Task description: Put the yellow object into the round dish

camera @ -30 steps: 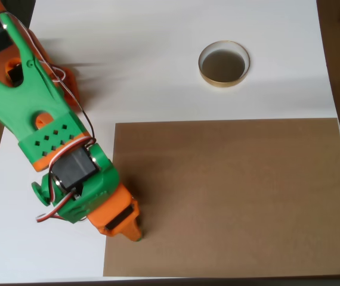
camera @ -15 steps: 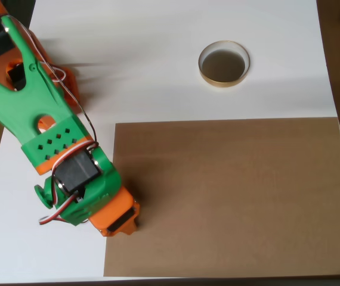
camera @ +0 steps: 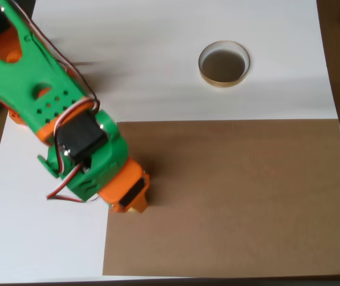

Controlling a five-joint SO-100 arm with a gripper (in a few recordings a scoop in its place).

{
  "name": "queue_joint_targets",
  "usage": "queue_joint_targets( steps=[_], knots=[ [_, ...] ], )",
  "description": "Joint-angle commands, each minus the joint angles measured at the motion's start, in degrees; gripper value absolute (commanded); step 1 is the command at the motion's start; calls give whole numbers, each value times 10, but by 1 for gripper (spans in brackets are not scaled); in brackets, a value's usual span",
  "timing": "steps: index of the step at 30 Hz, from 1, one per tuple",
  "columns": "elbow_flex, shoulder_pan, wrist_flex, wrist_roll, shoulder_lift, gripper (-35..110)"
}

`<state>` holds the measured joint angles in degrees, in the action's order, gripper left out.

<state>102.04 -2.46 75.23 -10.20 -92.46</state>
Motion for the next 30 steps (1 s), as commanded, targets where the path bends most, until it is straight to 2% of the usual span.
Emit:
queue_joint_targets(
  steps=[1, 13, 30],
  knots=[
    [-45, 28, 25, -16, -67, 0],
    [-54, 193, 62, -42, -98, 0],
    [-101, 392, 103, -37, -43, 0]
  ],
)
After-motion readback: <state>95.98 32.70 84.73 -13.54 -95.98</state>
